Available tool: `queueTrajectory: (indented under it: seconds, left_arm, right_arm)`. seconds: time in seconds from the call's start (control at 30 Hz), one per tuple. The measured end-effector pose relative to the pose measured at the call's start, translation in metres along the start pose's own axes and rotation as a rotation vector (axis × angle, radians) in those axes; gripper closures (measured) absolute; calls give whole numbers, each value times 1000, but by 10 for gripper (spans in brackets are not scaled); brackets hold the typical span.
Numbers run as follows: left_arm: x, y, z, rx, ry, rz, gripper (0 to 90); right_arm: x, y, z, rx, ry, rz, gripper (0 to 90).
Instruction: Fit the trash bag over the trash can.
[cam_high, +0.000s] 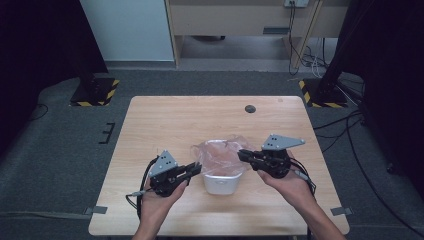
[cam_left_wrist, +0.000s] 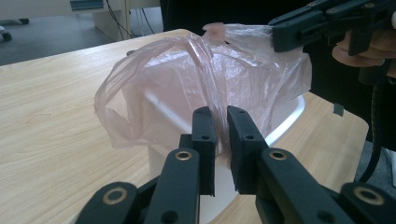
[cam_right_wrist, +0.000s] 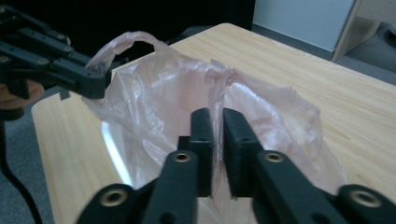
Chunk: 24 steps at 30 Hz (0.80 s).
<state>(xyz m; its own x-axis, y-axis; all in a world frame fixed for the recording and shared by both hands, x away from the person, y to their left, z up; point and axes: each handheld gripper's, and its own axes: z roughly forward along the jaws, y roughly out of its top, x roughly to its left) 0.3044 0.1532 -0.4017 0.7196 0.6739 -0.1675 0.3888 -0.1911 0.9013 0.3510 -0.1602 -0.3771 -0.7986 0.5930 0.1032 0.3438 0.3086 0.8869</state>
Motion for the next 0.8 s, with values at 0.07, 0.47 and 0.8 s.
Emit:
queueTrajectory:
  seconds: [0.07, 0.47, 0.8]
  left_arm:
    - [0, -1, 0, 4, 0, 5, 814]
    - [2, -6, -1, 18, 7, 6, 820]
    - [1, -9, 2, 46, 0, 16, 819]
  right_arm:
    - [0, -4, 0, 12, 9, -2, 693]
    - [2, -12, -6, 46, 58, -5, 629]
    - [10, -19, -13, 68, 80, -55, 748]
